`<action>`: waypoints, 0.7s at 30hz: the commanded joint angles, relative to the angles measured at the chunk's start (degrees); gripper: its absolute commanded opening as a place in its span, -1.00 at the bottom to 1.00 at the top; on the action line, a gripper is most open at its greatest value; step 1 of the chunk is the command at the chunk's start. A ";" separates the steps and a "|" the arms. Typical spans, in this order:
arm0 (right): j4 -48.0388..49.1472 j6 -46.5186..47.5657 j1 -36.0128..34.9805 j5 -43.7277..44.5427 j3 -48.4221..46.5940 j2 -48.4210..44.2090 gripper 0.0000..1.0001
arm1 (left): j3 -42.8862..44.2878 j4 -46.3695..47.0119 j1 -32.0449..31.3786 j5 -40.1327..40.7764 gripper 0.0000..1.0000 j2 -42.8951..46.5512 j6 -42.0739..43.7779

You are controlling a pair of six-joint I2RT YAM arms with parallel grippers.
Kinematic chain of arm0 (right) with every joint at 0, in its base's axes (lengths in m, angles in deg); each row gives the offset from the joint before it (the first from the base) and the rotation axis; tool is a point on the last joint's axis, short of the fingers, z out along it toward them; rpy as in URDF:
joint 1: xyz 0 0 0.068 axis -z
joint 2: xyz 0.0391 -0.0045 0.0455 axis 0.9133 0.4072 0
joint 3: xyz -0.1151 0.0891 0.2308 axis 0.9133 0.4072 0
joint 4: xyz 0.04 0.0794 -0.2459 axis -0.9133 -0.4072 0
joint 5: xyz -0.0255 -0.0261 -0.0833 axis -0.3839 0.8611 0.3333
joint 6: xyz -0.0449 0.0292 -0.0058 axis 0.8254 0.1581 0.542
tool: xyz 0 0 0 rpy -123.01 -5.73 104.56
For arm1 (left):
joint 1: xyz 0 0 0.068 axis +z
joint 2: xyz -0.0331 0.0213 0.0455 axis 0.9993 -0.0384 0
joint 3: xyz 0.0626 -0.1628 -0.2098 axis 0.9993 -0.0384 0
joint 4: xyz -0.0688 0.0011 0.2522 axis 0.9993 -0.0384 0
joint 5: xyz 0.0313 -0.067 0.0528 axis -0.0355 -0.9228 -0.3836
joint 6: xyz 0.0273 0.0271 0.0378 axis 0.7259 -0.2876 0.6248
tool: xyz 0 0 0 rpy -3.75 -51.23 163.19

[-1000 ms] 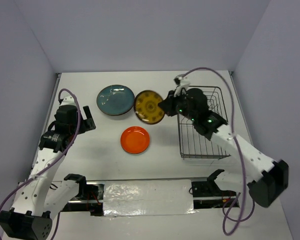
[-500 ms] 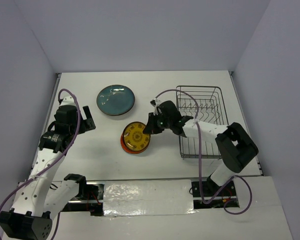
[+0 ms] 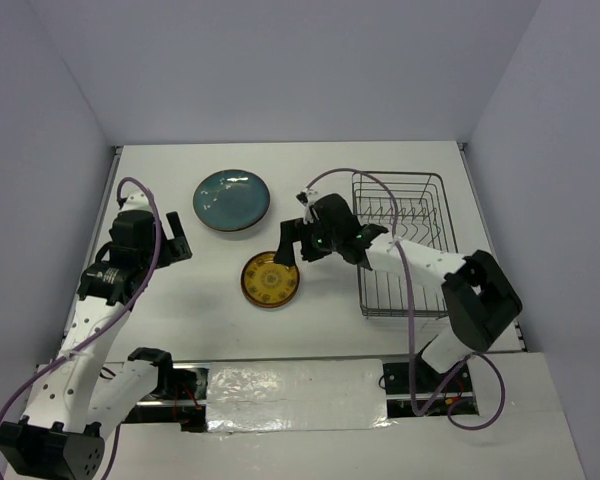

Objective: Unload the plates from the dish rack

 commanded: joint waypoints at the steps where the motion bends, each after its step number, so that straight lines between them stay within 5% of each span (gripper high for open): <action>1: -9.29 5.26 -2.39 10.13 -5.68 -9.34 1.00 | 1.84 0.76 -0.19 0.81 0.99 0.44 -0.60; 8: -25.72 7.38 -3.45 43.66 -6.40 -31.61 1.00 | 3.07 -1.87 -0.19 10.39 0.99 4.12 -3.23; 12: -34.42 7.20 -3.36 54.94 -6.48 -44.75 1.00 | 3.42 -2.75 -0.01 14.61 0.99 8.08 -4.55; 21: -52.19 2.98 -3.27 60.60 -9.02 -66.27 1.00 | 2.98 -2.66 -0.10 15.32 0.99 21.44 -3.86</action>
